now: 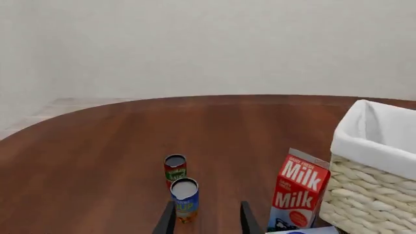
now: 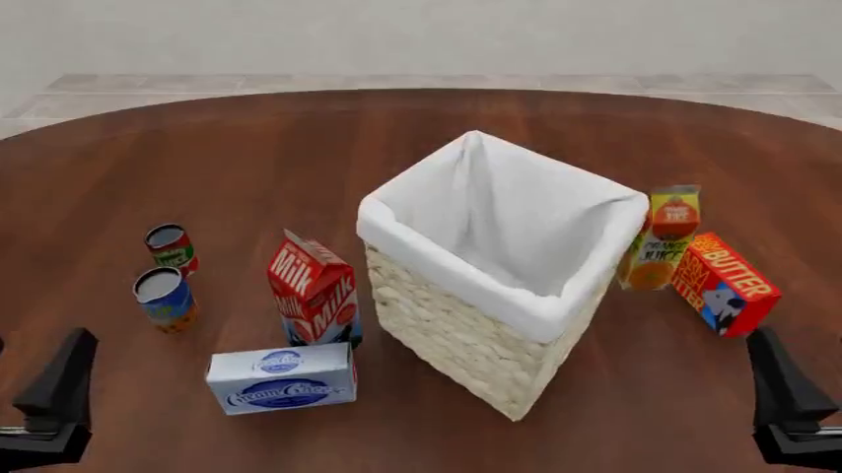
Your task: Pick up the orange juice, and put it in the basket.
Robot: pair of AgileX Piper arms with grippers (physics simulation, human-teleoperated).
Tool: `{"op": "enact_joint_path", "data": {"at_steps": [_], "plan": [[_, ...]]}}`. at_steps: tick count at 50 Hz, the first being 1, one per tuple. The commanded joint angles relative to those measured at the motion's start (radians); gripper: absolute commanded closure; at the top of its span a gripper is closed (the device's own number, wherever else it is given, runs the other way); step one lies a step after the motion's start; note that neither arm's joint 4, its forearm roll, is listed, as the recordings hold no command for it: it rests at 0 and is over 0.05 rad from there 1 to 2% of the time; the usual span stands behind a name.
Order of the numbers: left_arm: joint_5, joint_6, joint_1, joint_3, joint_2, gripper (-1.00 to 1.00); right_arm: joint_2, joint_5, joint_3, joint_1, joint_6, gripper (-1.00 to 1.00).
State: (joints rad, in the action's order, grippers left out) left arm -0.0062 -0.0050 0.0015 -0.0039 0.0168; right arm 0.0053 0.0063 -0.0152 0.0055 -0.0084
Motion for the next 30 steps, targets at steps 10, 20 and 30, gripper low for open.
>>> {"op": "enact_joint_path", "data": {"at_steps": [10, 20, 30], "plan": [[0.004, 0.039, 0.005, -0.014, -0.016, -1.00, 0.000, 0.105, -0.114, 0.019, -0.043, -1.00], [-0.003, 0.058, -0.019, -0.005, -0.017, -1.00, 0.032, 0.265, -0.309, 0.007, -0.088, -1.00], [0.005, 0.072, -0.054, -0.003, -0.017, -1.00, 0.176, 0.246, -0.395, 0.051, -0.084, -1.00]]}}
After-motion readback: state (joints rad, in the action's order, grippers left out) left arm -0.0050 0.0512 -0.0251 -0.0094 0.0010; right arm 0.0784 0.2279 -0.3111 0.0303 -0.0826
